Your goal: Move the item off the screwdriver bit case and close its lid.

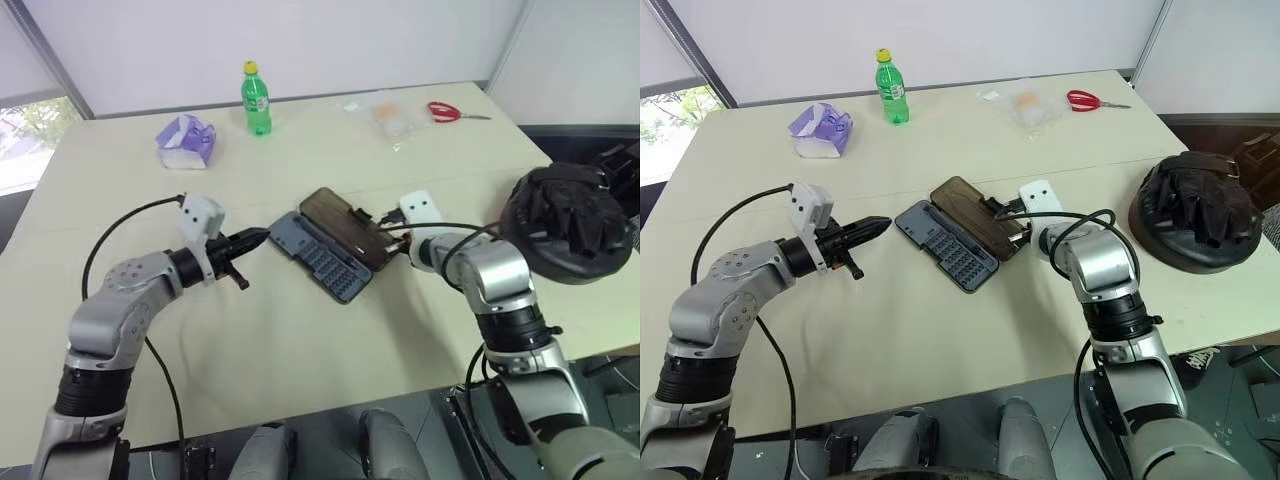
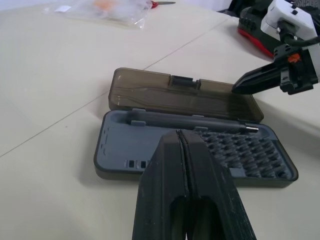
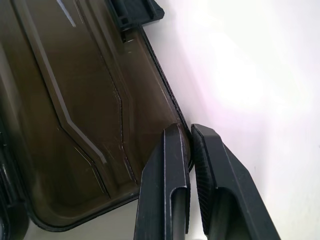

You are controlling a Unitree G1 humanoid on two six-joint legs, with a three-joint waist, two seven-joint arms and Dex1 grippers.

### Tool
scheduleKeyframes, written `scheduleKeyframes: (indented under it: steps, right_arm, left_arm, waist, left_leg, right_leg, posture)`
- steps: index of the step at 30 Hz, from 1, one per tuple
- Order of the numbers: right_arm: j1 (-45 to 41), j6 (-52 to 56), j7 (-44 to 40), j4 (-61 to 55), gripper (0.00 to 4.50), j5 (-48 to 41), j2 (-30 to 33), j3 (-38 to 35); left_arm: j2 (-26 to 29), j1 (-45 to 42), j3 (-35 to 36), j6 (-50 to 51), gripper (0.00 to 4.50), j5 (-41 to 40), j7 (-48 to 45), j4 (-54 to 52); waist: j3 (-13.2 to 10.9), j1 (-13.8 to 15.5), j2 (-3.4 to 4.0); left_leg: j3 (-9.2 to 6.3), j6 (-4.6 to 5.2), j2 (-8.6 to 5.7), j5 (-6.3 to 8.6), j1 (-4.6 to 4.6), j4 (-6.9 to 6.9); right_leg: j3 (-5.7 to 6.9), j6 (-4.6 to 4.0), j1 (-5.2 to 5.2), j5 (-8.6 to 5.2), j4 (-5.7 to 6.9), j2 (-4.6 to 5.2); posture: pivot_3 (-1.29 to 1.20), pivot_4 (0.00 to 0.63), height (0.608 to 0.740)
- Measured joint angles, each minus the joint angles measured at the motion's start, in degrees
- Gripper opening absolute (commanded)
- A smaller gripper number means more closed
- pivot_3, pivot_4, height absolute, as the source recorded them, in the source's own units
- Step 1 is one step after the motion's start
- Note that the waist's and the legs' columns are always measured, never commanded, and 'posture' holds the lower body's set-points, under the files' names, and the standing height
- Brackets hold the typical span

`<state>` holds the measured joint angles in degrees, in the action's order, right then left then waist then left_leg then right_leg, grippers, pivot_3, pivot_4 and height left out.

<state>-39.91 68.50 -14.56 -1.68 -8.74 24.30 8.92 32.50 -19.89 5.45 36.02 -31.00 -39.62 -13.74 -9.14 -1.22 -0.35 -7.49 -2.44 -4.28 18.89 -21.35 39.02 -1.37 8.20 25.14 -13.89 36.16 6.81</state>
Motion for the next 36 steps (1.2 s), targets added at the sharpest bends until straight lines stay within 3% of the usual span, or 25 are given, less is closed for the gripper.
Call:
scheduleKeyframes:
  steps: [10,23,36]
  right_arm:
    - [-4.4,-21.9,-18.4,8.8,0.04,5.9,8.0,12.4]
    - [-10.4,-50.3,-45.0,20.9,0.04,13.5,12.9,19.5]
    - [-10.2,-63.2,-51.3,21.7,0.04,17.0,12.1,19.4]
  left_arm:
    - [-0.1,-0.1,0.0,-0.4,0.00,0.0,0.6,0.0]
    - [-0.6,-0.5,0.0,-1.3,0.00,0.4,0.8,0.0]
    - [-0.7,-0.1,0.1,-1.6,0.00,0.4,1.3,0.0]
  waist:
    - [0.0,0.0,0.00]
    - [0.0,0.1,-0.01]
    - [0.0,0.2,0.00]
  left_leg:
    - [0.03,0.00,0.00,0.00,-0.04,-0.04]
    - [0.03,0.00,0.00,0.00,-0.09,-0.10]
    - [0.02,-0.01,-0.01,0.00,-0.09,-0.08]
  right_leg:
    - [0.01,0.00,0.06,0.00,-0.04,0.00]
    - [0.02,0.00,0.11,0.00,-0.09,0.02]
    - [0.02,0.00,0.11,0.00,-0.09,0.03]
  posture:
    - [0.00,0.150,0.740]
    - [0.00,0.150,0.740]
    - [0.00,0.150,0.740]
